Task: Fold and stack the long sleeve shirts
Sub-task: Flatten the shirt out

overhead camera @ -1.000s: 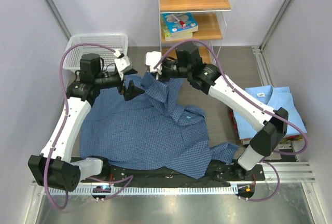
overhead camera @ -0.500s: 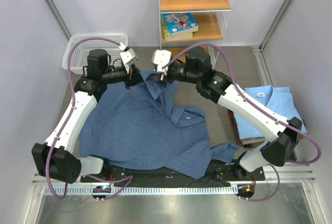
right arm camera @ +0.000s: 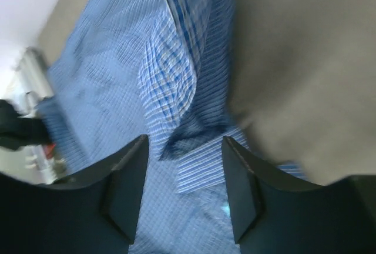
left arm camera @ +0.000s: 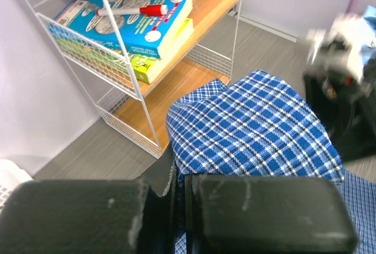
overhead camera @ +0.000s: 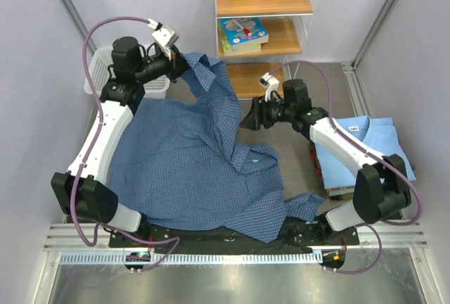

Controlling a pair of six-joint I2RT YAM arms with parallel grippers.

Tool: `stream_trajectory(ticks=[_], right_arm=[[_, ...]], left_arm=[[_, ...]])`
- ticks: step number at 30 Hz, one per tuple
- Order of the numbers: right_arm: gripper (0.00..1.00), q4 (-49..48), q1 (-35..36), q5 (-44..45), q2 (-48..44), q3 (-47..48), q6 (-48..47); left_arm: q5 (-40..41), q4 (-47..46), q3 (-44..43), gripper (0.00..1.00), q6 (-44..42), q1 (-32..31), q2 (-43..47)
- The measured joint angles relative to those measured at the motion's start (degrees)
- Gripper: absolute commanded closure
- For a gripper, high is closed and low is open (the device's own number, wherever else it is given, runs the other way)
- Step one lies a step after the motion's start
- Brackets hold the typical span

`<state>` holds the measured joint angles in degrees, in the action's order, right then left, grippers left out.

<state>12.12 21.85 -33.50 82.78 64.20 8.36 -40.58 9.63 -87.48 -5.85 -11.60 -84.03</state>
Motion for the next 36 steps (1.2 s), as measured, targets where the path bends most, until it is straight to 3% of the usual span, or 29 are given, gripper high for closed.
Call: stream_trajectory(ticks=[3,7,14,16,17,21,26,32,36], right_arm=[[0.30,-4.7,1.1,-3.6,3.1,-4.7,7.7],[0.29,-9.5,2.6,-5.3,5.5,-8.8,14.5],[0.37,-17.2,6.3,-6.9,6.1,-11.3,21.0],[0.50,-19.4,7.3,-7.3,7.0,-11.8,22.8],[0.73,-20.3,7.8,-7.4,7.7,-11.9,23.6],[0.98,-21.5,8.2,-7.8,10.0,-12.7,25.6],[0.99,-12.8,3.5,-7.3,10.3,-8.8,19.4],[0.99,2.8,-5.8,-3.0,15.0,12.6,0.0],[0.99,7.6,-7.3,1.9,19.5,21.7,-13.8]], left_arm=[[0.9,-0.3,-0.3,1.00,0.7,0.0,-0.9],[1.7,-0.4,-0.3,1.00,0.9,0.0,-1.4],[2.3,-0.4,-0.3,1.00,0.9,0.7,-1.4],[2.4,-0.5,-0.3,1.00,0.9,1.1,-1.4],[2.5,-0.5,-0.3,1.00,0.9,1.2,-1.4],[2.6,-0.9,-0.3,1.00,0.9,1.8,-1.4],[2.3,-1.0,-0.3,1.00,0.7,2.0,-1.5],[1.4,-2.2,-0.3,1.00,-0.6,2.1,-3.1],[1.4,-3.8,-0.3,1.00,-0.9,2.2,-5.1]])
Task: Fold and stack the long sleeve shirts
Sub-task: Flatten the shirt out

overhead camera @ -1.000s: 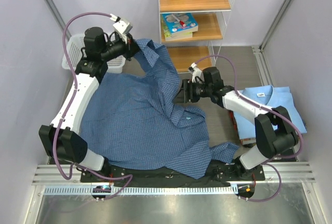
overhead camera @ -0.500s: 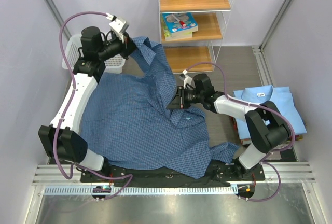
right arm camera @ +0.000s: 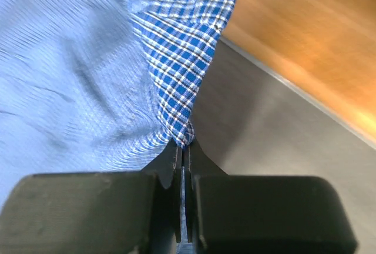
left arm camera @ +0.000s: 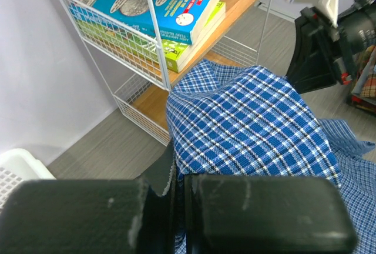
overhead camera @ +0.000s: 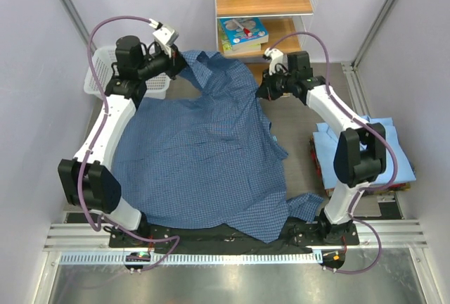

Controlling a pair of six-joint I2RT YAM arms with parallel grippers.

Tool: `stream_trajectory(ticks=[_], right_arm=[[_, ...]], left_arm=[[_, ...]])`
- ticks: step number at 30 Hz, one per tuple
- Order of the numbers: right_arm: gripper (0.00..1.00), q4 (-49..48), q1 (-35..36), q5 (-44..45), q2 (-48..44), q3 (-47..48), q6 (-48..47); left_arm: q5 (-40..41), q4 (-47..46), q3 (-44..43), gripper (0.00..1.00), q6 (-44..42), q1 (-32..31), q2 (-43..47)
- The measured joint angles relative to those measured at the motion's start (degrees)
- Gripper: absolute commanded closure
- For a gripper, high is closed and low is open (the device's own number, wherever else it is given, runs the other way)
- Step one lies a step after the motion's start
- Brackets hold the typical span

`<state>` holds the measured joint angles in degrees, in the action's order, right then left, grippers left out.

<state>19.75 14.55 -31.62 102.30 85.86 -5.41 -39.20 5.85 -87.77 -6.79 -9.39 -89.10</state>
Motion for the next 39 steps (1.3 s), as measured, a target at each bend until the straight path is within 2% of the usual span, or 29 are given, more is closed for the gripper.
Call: stream_trajectory(ticks=[3,4,5,7,10,11,15,17,18,20,24,25,28,30,34,35,39], right_arm=[[0.98,0.7,0.5,3.9,3.3,1.1,-7.9],[0.94,0.9,0.6,5.5,4.6,1.1,-10.0],[0.80,0.9,0.8,7.3,5.9,1.1,-11.7],[0.75,0.9,0.9,10.8,8.3,1.1,-14.2],[0.57,1.9,0.6,16.2,10.4,1.1,-16.6],[0.41,2.8,0.2,16.8,10.4,1.2,-16.9],[0.24,9.1,-2.6,14.3,9.7,4.4,-15.7],[0.27,11.7,-3.5,11.7,7.3,4.0,-13.9],[0.32,12.6,-3.8,11.0,5.1,2.9,-13.2],[0.35,14.0,-2.7,10.4,0.3,0.0,-11.9],[0.36,12.2,8.2,12.9,-7.8,-7.1,-10.6],[0.31,11.1,11.6,14.2,-8.7,-8.9,-10.6],[0.21,8.1,20.9,19.5,-8.5,-13.4,-11.4],[0.24,5.8,23.7,24.6,-6.9,-16.3,-12.2],[0.33,1.7,24.1,32.4,-5.1,-20.8,-14.2],[0.39,0.7,23.6,34.5,-5.0,-22.3,-14.9],[0.48,-2.1,19.8,40.6,-5.0,-27.4,-18.3]], left_arm=[[-0.1,-0.5,0.0,1.00,-0.8,0.0,-1.2],[-0.2,-0.5,0.0,1.00,-1.1,0.0,-1.5],[-0.4,-0.5,0.0,1.00,-1.2,0.0,-1.7],[-1.0,-0.7,0.0,1.00,-1.2,0.0,-2.1],[-1.6,-0.9,0.3,1.00,-1.3,0.0,-2.2],[-1.7,-1.0,0.5,1.00,-1.3,0.0,-2.2],[-2.1,-1.1,1.1,1.00,-1.4,0.0,-2.2],[-2.3,-1.1,1.2,1.00,-1.4,0.0,-2.2],[-2.4,-1.2,1.2,1.00,-1.4,0.0,-2.2],[-2.4,-1.3,1.2,1.00,-1.4,-0.2,-2.2],[-2.3,-1.4,1.4,1.00,-1.3,-0.7,-2.4],[-2.3,-1.4,1.4,1.00,-1.2,-0.8,-2.5],[-1.9,-1.4,1.8,1.00,-1.1,-1.0,-2.8],[-1.7,-1.4,2.1,1.00,-1.1,-1.0,-2.8],[-1.5,-1.4,2.5,1.00,-1.2,-1.1,-2.8],[-1.5,-1.4,2.7,1.00,-1.2,-1.1,-2.8],[-1.4,-1.4,3.1,1.00,-1.2,-1.1,-2.8]])
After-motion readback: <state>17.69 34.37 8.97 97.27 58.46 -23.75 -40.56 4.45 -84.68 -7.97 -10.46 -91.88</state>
